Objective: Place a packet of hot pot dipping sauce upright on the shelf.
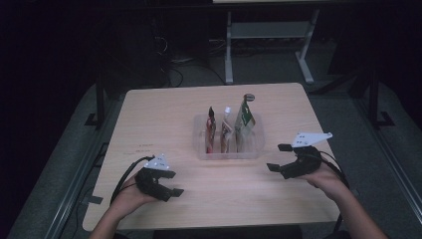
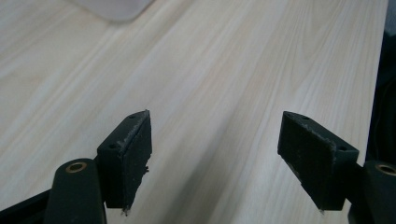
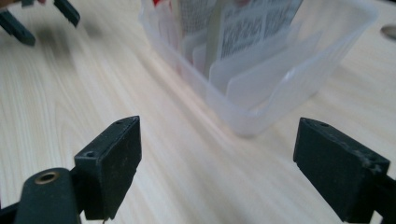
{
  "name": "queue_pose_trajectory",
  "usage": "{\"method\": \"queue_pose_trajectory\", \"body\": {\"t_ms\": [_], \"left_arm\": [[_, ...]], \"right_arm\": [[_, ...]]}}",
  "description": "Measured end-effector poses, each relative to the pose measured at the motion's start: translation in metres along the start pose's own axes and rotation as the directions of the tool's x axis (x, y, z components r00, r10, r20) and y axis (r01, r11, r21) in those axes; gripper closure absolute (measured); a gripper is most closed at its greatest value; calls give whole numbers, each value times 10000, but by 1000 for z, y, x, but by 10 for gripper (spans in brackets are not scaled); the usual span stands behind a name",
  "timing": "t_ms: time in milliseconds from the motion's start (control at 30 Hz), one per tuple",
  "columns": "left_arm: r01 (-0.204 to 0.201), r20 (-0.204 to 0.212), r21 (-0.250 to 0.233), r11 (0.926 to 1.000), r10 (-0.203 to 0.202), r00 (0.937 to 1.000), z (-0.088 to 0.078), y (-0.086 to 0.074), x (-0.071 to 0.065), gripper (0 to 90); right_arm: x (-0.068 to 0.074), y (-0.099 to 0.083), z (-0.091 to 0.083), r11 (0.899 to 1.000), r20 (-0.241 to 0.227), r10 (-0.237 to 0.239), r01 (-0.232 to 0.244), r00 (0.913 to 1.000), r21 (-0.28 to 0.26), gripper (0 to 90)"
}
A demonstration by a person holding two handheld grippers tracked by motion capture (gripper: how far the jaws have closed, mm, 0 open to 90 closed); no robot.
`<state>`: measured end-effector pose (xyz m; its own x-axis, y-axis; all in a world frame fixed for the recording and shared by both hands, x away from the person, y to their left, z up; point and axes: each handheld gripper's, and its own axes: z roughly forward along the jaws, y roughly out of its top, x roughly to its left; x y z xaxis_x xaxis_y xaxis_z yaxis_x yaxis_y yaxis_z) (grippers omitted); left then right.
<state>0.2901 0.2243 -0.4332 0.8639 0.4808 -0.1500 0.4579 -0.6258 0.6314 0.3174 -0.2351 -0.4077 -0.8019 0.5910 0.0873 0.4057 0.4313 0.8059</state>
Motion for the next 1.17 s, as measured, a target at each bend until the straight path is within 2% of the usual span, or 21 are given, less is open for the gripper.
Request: {"method": "queue_pose_trajectory", "body": {"t_ms": [200,400,467,633,733,800,833,967,1167], "left_arm": [[-33,-83,334,9994,36,10000,-2,-11,0,251],[62,-195,271,9996,-56,9998,-7,-22,0,241],[-24,-182,251,9997,29,9998,-9,-27,0,230],[104,-394,291,9995,-92,9992,-13,-36,1,224],[4,-568,331,9995,15,9984,-14,-37,1,217],[-171,-665,360,9992,195,9976,-16,-36,3,210],[-69,-678,262,9996,87,9977,-16,-37,3,210],[-74,-711,360,9993,100,9974,-15,-38,4,210],[-113,-699,364,9993,139,9975,-14,-39,5,208]], "right_arm": [[5,-16,1,9989,-84,141,-137,9999,441,146],[9,-27,-1,9976,94,153,-159,9998,673,146],[8,-32,-3,9969,160,188,-199,9997,756,146],[8,-43,-5,9953,315,425,-450,9986,852,146],[7,-47,-5,9953,412,468,-501,9981,833,146],[8,-49,-4,9945,505,270,-319,9984,993,146],[8,-50,-3,9941,537,271,-326,9982,1034,146],[8,-52,0,9921,503,179,-240,9986,1229,146],[7,-53,-1,9926,519,207,-268,9984,1187,145]]}}
